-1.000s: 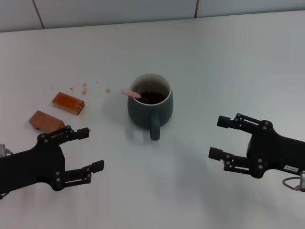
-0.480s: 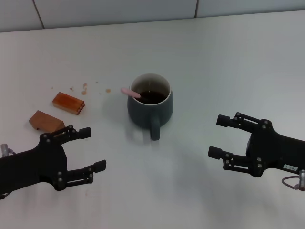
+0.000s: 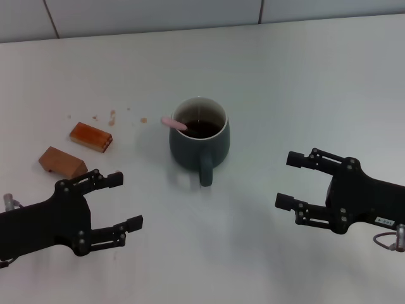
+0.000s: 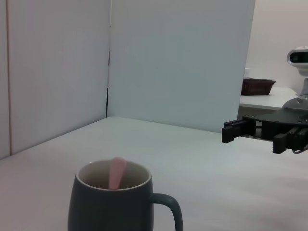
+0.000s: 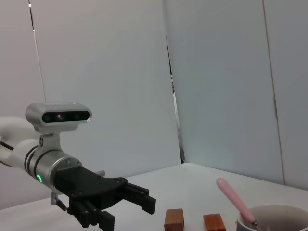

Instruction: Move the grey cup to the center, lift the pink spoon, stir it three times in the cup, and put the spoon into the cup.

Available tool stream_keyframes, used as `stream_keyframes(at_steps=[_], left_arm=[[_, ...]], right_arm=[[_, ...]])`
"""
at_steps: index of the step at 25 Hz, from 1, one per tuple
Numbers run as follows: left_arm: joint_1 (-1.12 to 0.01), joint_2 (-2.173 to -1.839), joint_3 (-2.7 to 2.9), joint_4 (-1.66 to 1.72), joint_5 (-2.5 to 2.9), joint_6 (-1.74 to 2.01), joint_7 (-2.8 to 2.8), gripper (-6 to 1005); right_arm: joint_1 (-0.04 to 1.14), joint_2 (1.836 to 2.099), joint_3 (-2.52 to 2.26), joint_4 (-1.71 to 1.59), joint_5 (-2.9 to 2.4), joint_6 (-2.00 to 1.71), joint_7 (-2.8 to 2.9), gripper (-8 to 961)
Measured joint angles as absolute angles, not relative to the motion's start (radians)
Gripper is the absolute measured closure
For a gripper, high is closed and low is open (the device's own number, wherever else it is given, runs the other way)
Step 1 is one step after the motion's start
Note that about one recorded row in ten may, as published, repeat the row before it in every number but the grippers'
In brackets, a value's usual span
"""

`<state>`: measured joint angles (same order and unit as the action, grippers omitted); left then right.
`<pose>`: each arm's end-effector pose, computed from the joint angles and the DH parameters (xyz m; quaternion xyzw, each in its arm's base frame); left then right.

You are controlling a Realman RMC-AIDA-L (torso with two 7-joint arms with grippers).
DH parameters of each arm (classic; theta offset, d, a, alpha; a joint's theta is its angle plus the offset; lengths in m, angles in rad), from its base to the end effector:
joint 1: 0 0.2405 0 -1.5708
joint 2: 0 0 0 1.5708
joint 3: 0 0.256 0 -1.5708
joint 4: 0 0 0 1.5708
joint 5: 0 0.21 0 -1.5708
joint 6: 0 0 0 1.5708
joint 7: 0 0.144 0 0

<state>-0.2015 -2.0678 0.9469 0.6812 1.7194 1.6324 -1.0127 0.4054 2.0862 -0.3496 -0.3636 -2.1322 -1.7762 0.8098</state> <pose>-0.3082 0.2389 -0.0073 -0.9413 -0.1275 -0.2698 0.1578 0.2966 0.2471 -0.0224 -0.9142 0.1230 0.3511 0.1606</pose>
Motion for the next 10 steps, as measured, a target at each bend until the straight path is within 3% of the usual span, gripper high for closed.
stream_keyframes(at_steps=[10], left_arm=[[-0.202, -2.068, 0.946, 0.675, 1.72, 1.63, -1.012, 150]], right_arm=[[0.407, 2.086, -0.347, -0.363, -2.132, -1.776, 0.81, 166]])
